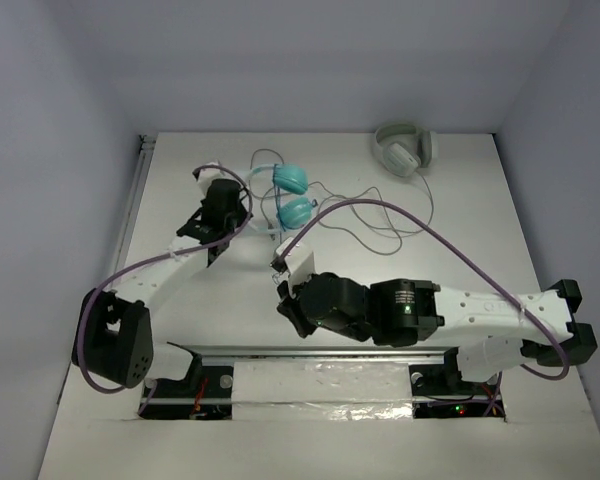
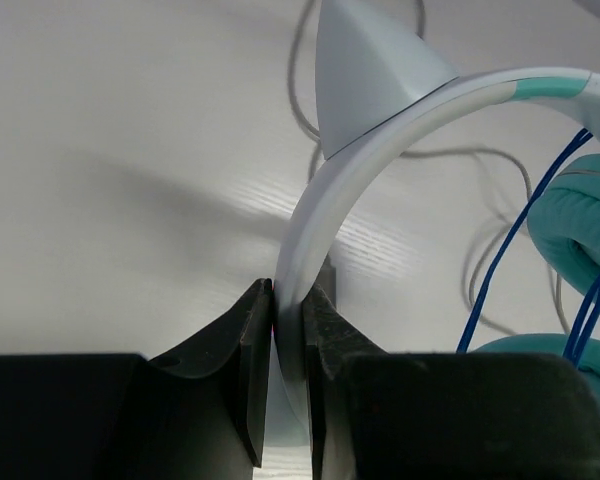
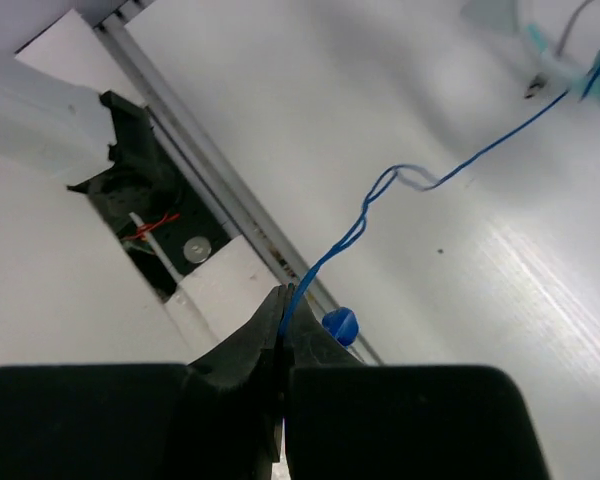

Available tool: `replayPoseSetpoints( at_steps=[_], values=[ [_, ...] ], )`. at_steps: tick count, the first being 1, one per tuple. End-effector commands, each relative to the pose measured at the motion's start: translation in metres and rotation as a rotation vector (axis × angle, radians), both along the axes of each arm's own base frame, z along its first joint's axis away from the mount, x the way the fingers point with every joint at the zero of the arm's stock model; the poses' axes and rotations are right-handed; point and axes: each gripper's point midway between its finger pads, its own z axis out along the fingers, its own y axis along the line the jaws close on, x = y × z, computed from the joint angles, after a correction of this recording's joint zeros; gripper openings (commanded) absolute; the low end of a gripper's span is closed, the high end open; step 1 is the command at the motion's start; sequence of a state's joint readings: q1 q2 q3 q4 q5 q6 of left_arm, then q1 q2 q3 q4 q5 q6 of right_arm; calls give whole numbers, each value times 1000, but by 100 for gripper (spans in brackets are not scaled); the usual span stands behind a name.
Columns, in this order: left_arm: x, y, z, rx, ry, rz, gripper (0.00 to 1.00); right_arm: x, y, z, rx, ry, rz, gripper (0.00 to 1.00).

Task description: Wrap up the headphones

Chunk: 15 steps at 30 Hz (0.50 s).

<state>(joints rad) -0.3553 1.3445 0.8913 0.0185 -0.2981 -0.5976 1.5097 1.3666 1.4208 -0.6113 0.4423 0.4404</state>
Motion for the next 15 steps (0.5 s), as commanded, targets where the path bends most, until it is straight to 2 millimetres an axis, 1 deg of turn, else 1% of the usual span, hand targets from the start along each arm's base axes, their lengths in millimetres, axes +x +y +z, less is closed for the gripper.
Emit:
replayPoseSetpoints(
  at_steps=[1,2,3,4,5,6,7,9,10,12,13,15],
  values=[
    [0,-15,34,14,-148,2,0,33,-22,18,-58,-130,-89,0],
    [-6,-28,32,18,-147,-36,0,45,-26,22,-61,-146,-113,0],
    [-11,-32,31,28,-149,-46,0,52,-28,25,-59,-153,-124,0],
    [-17,-36,24,41,-137,-62,0,57,-29,28,-56,-159,-133,0],
    [-26,-51,21,52,-132,-104,0,64,-31,30,-56,-171,-144,0],
    [-31,-52,21,70,-138,-100,0,78,-35,34,-51,-186,-171,0],
    [-37,-55,14,87,-130,-109,0,85,-38,36,-50,-190,-187,0],
    [-49,-64,11,90,-128,-130,0,102,-46,37,-59,-207,-234,0],
    [-53,-61,4,93,-113,-130,0,110,-51,40,-62,-222,-266,0],
    [-63,-71,1,81,-113,-168,0,122,-58,45,-60,-247,-312,0],
    [-68,-72,-4,88,-104,-176,0,132,-64,47,-59,-254,-347,0],
    [-75,-77,-5,90,-103,-202,0,144,-69,53,-42,-273,-376,0]
  ],
)
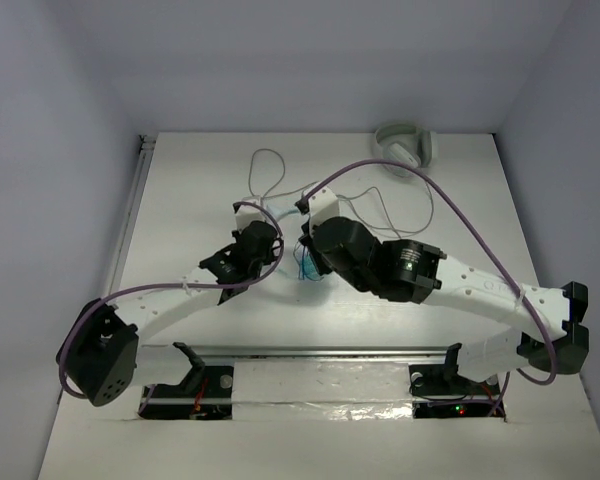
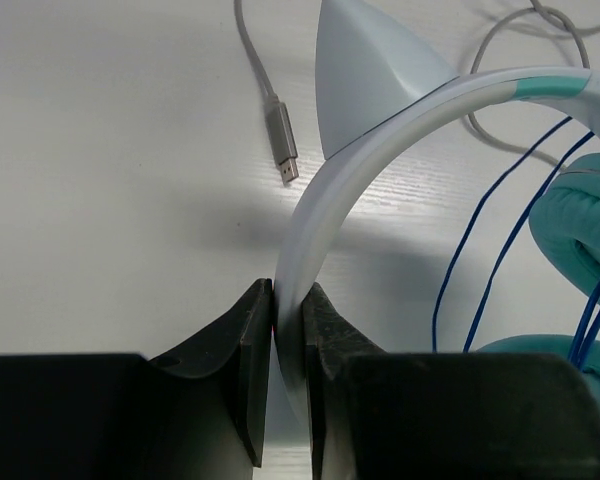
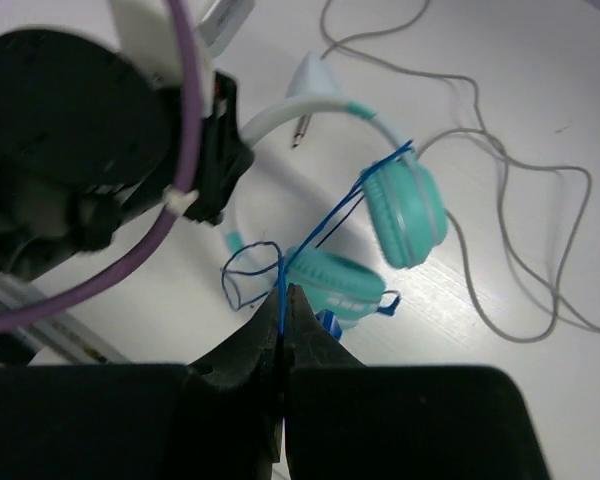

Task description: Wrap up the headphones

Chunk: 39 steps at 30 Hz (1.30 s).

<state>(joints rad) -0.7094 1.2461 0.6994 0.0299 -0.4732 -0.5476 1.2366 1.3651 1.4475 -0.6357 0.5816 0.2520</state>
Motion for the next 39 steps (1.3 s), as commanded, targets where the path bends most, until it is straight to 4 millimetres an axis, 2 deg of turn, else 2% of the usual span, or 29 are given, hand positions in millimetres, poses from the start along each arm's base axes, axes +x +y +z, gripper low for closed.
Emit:
replayPoseSetpoints(
  at_steps=[1,5,9,13,15,19,22,27,31,33,36,37,39],
  values=[
    [-1,-14,33,-91,-107,-1,0,30,-16,39,73,-101,-86,0],
    [-13,-22,32,-96,-102,-51,0,59,-31,36,52,-133,-173,0],
    [-20,-29,30,-106,-101,-103,0,86,-41,41,111,-147,-227,0],
    [-23,-38,23,-79,-75,-141,0,97,-36,49,136,-147,-214,0],
    [-25,-45,23,-80,-75,-168,0,105,-41,51,125,-158,-235,0],
    [-25,-49,31,-97,-86,-191,0,133,-63,41,127,-150,-317,0],
    [-29,-56,44,-127,-110,-243,0,146,-76,31,166,-122,-350,0],
    [-36,-50,73,-123,-170,-289,0,149,-93,13,173,-104,-411,0],
    [-48,-58,97,-183,-211,-372,0,150,-104,-11,186,-65,-442,0],
    [-55,-66,110,-235,-235,-429,0,147,-102,-27,185,-32,-434,0],
    [-63,-68,136,-297,-293,-463,0,138,-91,-35,238,14,-377,0],
    [-63,-67,143,-312,-306,-458,0,132,-86,-35,263,30,-342,0],
    [-64,-62,154,-326,-328,-440,0,125,-88,-29,301,28,-331,0]
  ],
)
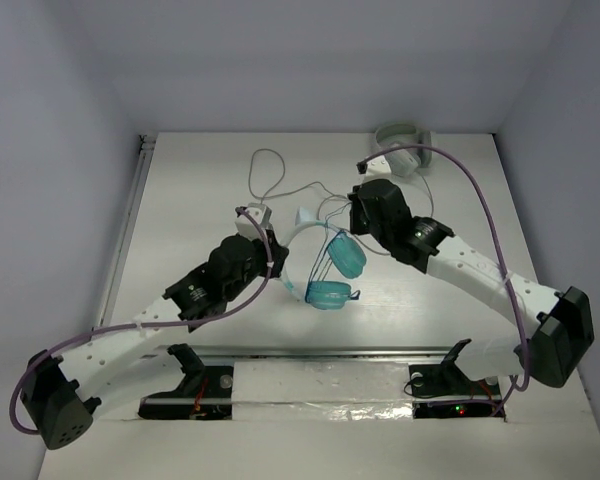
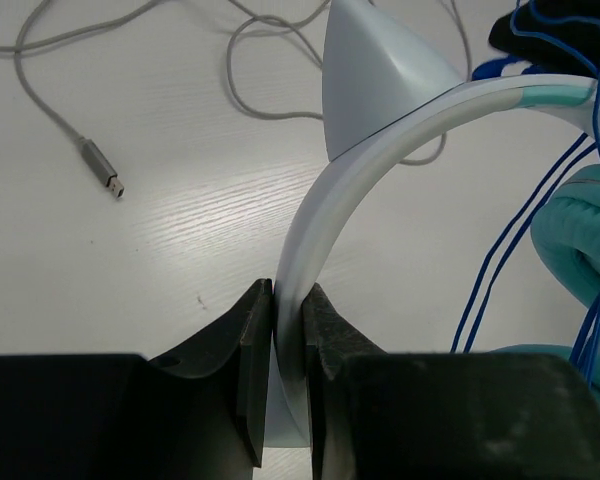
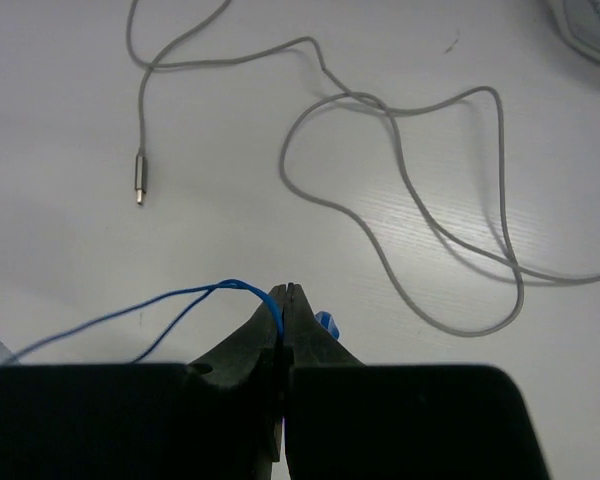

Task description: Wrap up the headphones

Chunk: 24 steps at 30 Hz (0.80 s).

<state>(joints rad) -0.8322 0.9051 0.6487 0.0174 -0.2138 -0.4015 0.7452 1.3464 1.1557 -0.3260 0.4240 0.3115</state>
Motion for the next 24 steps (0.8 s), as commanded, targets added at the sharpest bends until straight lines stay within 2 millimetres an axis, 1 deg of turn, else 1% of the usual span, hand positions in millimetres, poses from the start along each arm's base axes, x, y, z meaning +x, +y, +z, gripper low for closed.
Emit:
replayPoseSetpoints(
  at_steps=[1,2,4,5,7,8,9,10,11,12,13,14,15,17,19,20,21,22,24],
  values=[
    [1,-11,83,-206,-144,-23,0,-8,11,34,170,-69,46,0],
    [1,-10,92,-220,-159,-19,0,-12,8,38,183,-80,47,0],
    [1,-5,99,-221,-167,-2,0,-13,1,36,195,-81,27,0],
    [2,-3,106,-219,-173,8,0,-18,-3,31,195,-75,25,0],
    [0,-3,119,-238,-193,-4,0,-22,-3,27,219,-69,28,0],
    [-1,-4,123,-248,-198,-9,0,-24,-3,18,219,-53,29,0],
    [-2,-4,127,-254,-205,-11,0,-26,-2,19,244,-57,33,0],
    [-1,-3,129,-251,-206,-6,0,-29,1,17,259,-49,49,0],
    [0,-2,134,-254,-211,2,0,-30,3,16,272,-48,58,0],
    [0,-4,138,-264,-215,-7,0,-34,5,6,280,-31,72,0],
    [-1,-6,142,-275,-221,-16,0,-36,11,10,310,-40,103,0],
    [-1,-7,147,-285,-228,-23,0,-37,11,8,319,-36,103,0],
    [2,-9,143,-266,-217,-16,0,-38,11,5,325,-31,99,0],
    [6,-6,143,-246,-212,10,0,-37,6,10,340,-54,77,0],
    [13,0,136,-219,-203,40,0,-37,-2,15,352,-77,43,0],
    [14,1,136,-227,-201,38,0,-40,-3,21,364,-92,50,0],
    [10,-3,143,-257,-211,9,0,-41,-2,22,368,-96,62,0],
    [11,-2,146,-280,-209,15,0,-41,0,20,372,-92,71,0],
    [11,-3,156,-319,-219,13,0,-43,8,10,384,-61,95,0]
  ],
)
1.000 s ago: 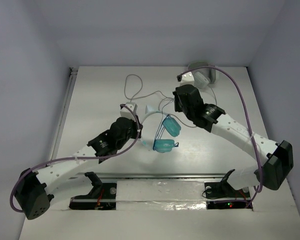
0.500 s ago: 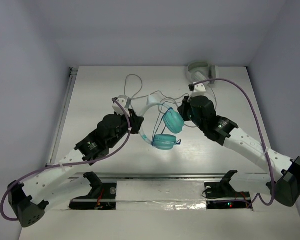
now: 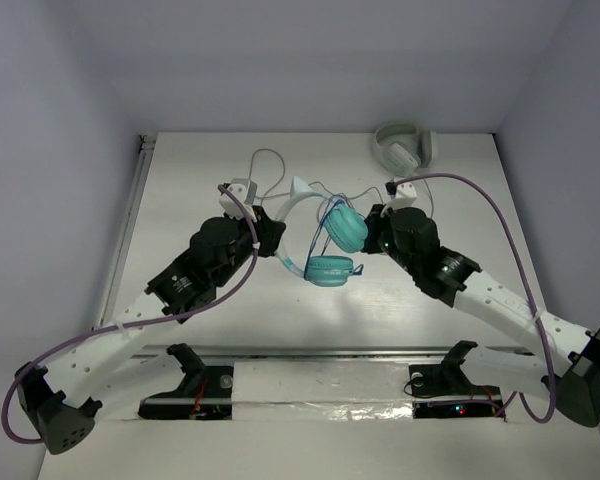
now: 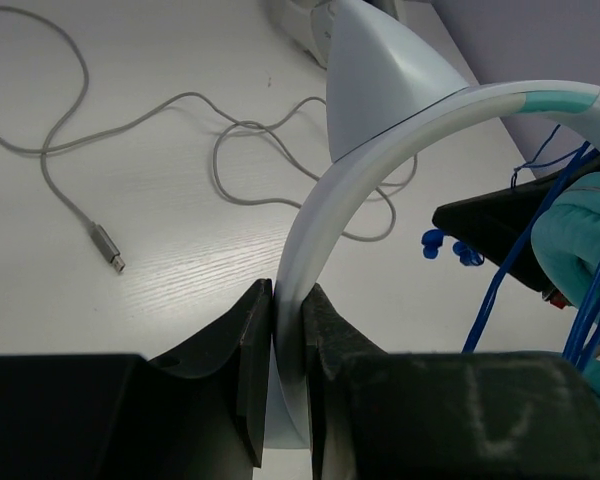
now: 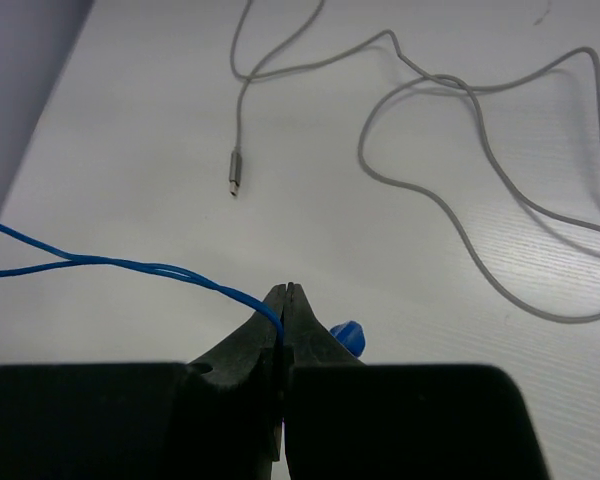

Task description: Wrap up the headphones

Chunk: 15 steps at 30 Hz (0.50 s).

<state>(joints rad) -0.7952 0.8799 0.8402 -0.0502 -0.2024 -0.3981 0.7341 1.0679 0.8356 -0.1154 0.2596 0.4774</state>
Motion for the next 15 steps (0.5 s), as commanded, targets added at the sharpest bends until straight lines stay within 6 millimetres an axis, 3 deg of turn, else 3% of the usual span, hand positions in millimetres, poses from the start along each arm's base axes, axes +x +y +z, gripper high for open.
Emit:
replayPoseSetpoints(
  at_steps=[1,2,6,10,15],
  values=[
    [2,-5,76,-229,-123,-12,0,2,18,16,113,-50,53,0],
    [0,-8,80,-264,-117,-18,0,-1,20,2,114,-31,68,0],
    [3,-15,96,-380,-128,-35,0,-15,40,1,246,-35,171,0],
    [12,-15,91,-433,-104,13,0,-26,53,18,362,-51,246,0],
    [26,-9,82,-536,-86,92,0,-34,58,14,462,8,257,0]
  ],
)
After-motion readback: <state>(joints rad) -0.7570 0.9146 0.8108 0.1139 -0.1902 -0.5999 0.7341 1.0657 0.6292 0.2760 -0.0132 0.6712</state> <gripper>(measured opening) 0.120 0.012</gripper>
